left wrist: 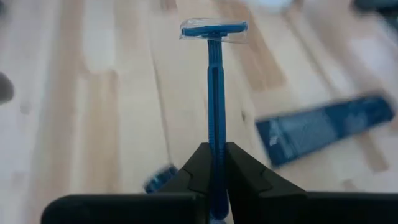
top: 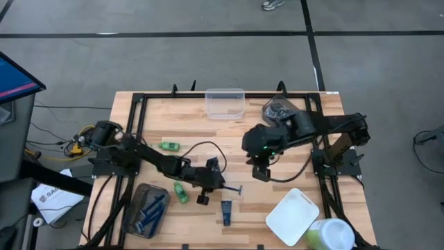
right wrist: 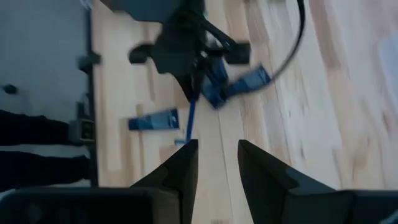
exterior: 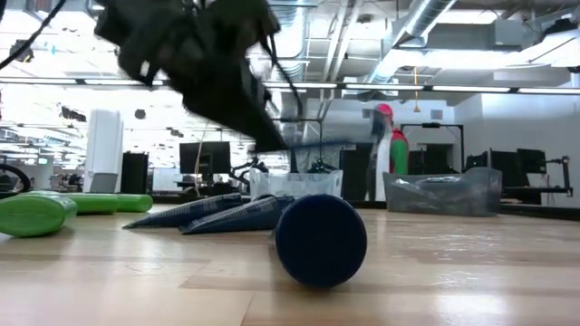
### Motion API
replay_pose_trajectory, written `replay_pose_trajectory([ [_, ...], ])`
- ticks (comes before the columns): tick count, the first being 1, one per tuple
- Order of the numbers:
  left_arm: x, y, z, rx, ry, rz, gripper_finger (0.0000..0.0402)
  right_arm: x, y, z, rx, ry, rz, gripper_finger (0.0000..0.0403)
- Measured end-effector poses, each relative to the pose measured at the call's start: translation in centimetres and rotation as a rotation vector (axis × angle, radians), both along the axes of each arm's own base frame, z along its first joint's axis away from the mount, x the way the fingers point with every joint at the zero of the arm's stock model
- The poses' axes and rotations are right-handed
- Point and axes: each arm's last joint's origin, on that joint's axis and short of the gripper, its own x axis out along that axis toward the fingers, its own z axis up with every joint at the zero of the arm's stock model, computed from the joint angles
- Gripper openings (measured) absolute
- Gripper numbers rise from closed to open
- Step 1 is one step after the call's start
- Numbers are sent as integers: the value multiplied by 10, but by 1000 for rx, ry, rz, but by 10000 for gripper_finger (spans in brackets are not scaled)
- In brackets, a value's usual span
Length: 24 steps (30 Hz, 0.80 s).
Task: Pick & Place Travel size toiletries
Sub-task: Put the blue razor into the bottom black bin
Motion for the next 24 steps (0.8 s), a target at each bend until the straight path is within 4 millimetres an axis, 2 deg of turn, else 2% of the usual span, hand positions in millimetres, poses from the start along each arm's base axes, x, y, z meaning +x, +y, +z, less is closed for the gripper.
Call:
replay_pose_trajectory([
  [6, -18, 8, 41, 30, -55, 56, 18, -15, -4, 47, -39, -183, 108, 83],
  [9, -33, 14, 61, 45, -54, 91, 18, -38, -8, 75, -75, -301, 173, 63],
  [14, -61, 22, 89, 11, -34, 150, 18, -90, -22, 108, -157, -449, 189, 11],
  [18, -88, 24, 110, -64, -23, 181, 18, -147, -39, 126, -213, -514, 94, 10],
  [21, -111, 22, 123, -119, -10, 169, 18, -183, -50, 129, -222, -548, 19, 4],
  [24, -133, 17, 130, -181, 27, 151, 19, -207, -56, 125, -234, -566, -10, 4],
])
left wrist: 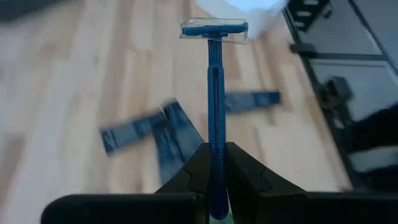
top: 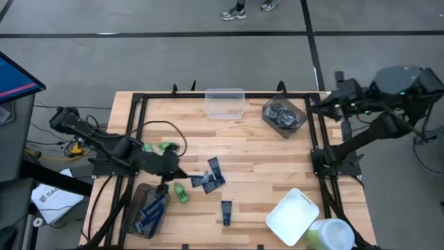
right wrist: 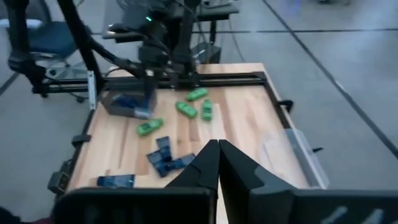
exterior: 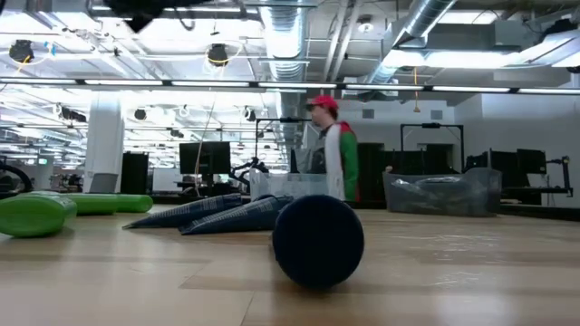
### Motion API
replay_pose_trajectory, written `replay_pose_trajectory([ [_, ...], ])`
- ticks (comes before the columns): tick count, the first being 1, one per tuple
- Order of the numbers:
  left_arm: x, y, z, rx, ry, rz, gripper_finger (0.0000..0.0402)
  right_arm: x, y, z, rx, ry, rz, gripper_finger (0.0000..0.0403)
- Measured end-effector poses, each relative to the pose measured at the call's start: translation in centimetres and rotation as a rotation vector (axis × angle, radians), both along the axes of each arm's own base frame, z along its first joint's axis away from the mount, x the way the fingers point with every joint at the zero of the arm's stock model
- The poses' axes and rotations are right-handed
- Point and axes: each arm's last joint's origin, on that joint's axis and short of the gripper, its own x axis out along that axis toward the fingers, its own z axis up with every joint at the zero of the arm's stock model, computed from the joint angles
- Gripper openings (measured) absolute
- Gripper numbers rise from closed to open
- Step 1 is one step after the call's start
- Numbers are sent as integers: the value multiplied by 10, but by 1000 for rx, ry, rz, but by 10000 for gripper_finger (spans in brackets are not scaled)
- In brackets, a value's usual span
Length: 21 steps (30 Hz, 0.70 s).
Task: Pick & Place Travel size toiletries
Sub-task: Put the blue razor into the bottom black bin
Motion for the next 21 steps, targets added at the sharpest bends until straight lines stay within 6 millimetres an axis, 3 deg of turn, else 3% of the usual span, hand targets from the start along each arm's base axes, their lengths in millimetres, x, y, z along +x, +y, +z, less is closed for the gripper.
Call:
replay_pose_trajectory([
  [5, -32, -12, 4, -151, 97, 12, 19, -33, -10, -19, 13, -10, -74, 1],
  [10, -53, -33, -1, -238, 209, -3, 19, -68, -19, -41, 43, -126, -113, 1],
  [21, -86, -76, -43, -303, 497, 41, 19, -87, -25, -88, 81, -320, -127, 1],
])
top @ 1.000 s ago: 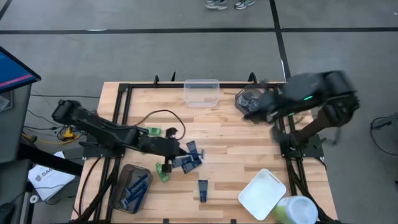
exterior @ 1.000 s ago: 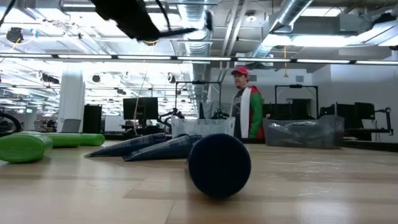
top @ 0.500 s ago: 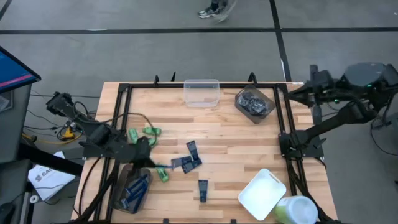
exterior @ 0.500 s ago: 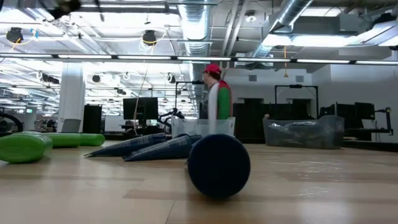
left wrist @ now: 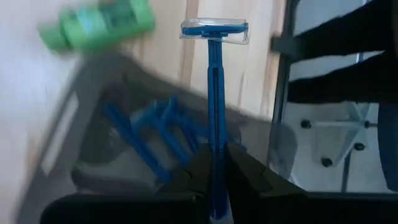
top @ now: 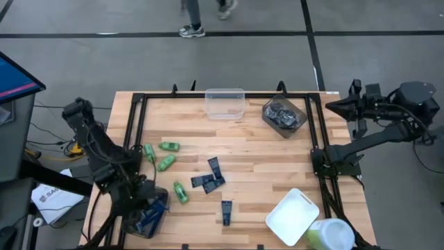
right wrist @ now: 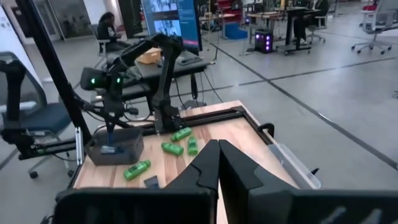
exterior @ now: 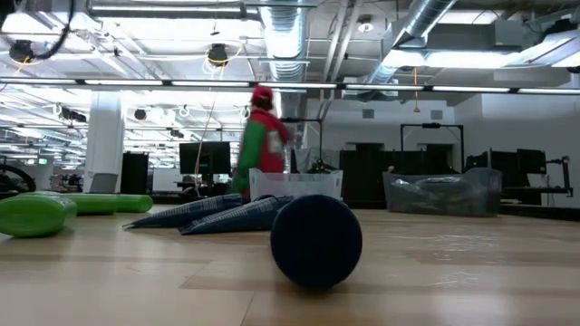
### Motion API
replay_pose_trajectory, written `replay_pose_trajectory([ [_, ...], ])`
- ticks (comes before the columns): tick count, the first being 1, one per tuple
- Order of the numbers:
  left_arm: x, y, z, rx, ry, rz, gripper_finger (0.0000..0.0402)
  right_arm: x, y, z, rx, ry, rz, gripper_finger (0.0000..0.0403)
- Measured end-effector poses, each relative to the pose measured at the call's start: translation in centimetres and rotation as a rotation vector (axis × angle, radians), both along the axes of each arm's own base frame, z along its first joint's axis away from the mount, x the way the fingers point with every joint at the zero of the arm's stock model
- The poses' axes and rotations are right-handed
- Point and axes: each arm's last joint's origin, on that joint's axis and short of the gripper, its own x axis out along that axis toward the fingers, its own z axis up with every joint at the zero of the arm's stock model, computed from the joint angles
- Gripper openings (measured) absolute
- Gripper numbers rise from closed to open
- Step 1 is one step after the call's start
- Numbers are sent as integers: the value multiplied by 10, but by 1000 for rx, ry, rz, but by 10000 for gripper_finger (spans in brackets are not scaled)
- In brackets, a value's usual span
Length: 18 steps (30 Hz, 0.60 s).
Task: Pick & Place Travel size toiletries
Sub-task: Put the blue razor into the bottom black bin
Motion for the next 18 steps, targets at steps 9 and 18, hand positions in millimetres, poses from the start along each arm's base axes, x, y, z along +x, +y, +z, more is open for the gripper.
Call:
replay_pose_trajectory([
  [9, -21, -12, -9, -42, 99, 59, 19, 4, 1, -7, 6, -24, -1, 0],
  [18, -30, -17, -9, -88, 184, 53, 19, 5, 1, -8, 5, -19, 0, 0],
])
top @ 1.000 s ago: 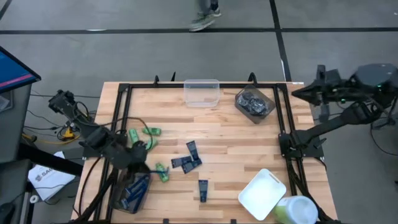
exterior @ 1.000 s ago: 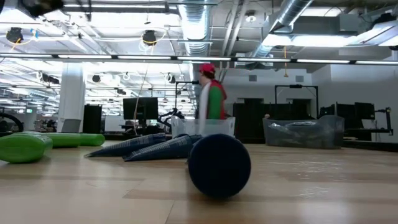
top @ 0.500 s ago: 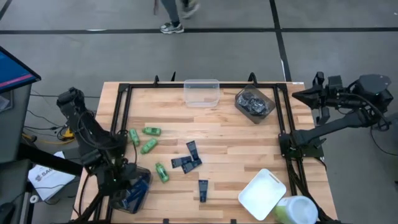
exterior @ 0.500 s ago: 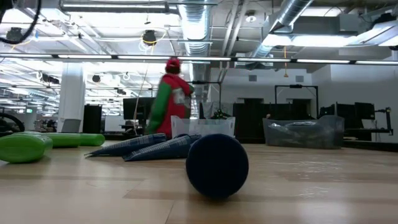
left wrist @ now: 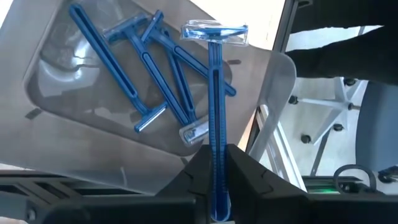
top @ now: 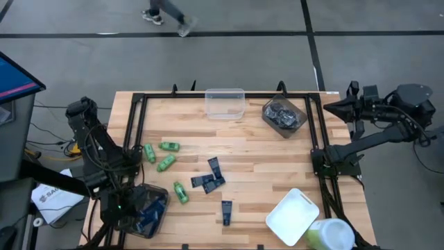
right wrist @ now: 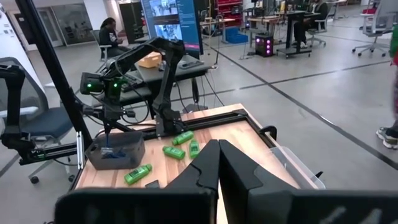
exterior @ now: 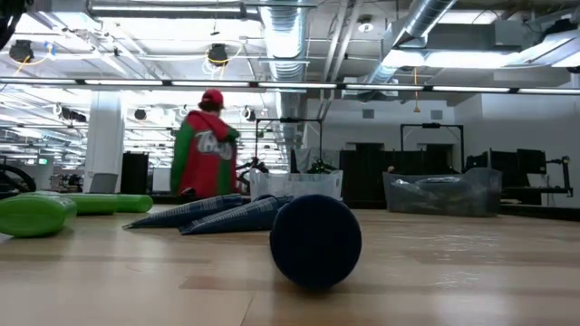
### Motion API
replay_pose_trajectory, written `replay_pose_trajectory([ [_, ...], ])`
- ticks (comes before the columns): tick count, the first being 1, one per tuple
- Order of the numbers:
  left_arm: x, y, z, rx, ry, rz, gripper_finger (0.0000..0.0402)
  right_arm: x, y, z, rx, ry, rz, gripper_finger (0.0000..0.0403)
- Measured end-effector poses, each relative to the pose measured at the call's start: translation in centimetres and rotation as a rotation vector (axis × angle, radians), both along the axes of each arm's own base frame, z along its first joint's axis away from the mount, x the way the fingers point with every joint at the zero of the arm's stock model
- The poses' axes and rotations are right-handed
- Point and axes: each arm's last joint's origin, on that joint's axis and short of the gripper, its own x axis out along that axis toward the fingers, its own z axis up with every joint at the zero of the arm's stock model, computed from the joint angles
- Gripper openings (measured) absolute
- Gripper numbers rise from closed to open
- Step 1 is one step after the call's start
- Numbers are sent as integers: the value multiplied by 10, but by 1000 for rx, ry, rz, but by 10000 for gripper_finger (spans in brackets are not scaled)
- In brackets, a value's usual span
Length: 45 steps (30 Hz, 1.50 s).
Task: Pick & Place Travel size toiletries
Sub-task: Put the blue razor into the bottom black bin, then put the blue shave cream into the white bin
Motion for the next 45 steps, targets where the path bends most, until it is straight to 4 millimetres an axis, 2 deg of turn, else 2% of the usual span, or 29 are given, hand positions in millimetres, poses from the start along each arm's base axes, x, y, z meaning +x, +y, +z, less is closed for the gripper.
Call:
replay_pose_trajectory([
  [4, 0, 0, 0, -1, 4, 8, 28, 0, 0, 0, 0, 0, 0, 0],
  [9, 0, 0, 0, 1, 8, 15, 60, 0, 0, 0, 17, -4, -3, 0],
  [17, -2, 0, 1, -32, 62, -26, 150, 0, -2, 0, 42, -11, -69, 3],
  [21, -1, 3, 4, -61, 77, -18, 199, 13, 0, 0, 23, 27, -114, 28],
  [26, 6, 13, 14, -118, 19, 53, 221, 56, 9, -5, -36, 152, -194, 81],
  [31, 12, 30, 30, -159, -146, 171, 209, 98, 17, -15, -27, 256, -243, 136],
  [34, 13, 41, 39, -163, -264, 238, 200, 134, 21, -26, 26, 321, -296, 172],
  [37, 13, 51, 46, -149, -371, 295, 195, 177, 27, -49, 63, 458, -269, 208],
  [40, 13, 57, 50, -120, -454, 339, 194, 212, 35, -73, 169, 565, -220, 236],
  [45, 15, 62, 52, -64, -535, 379, 200, 269, 57, -125, 307, 766, -77, 248],
])
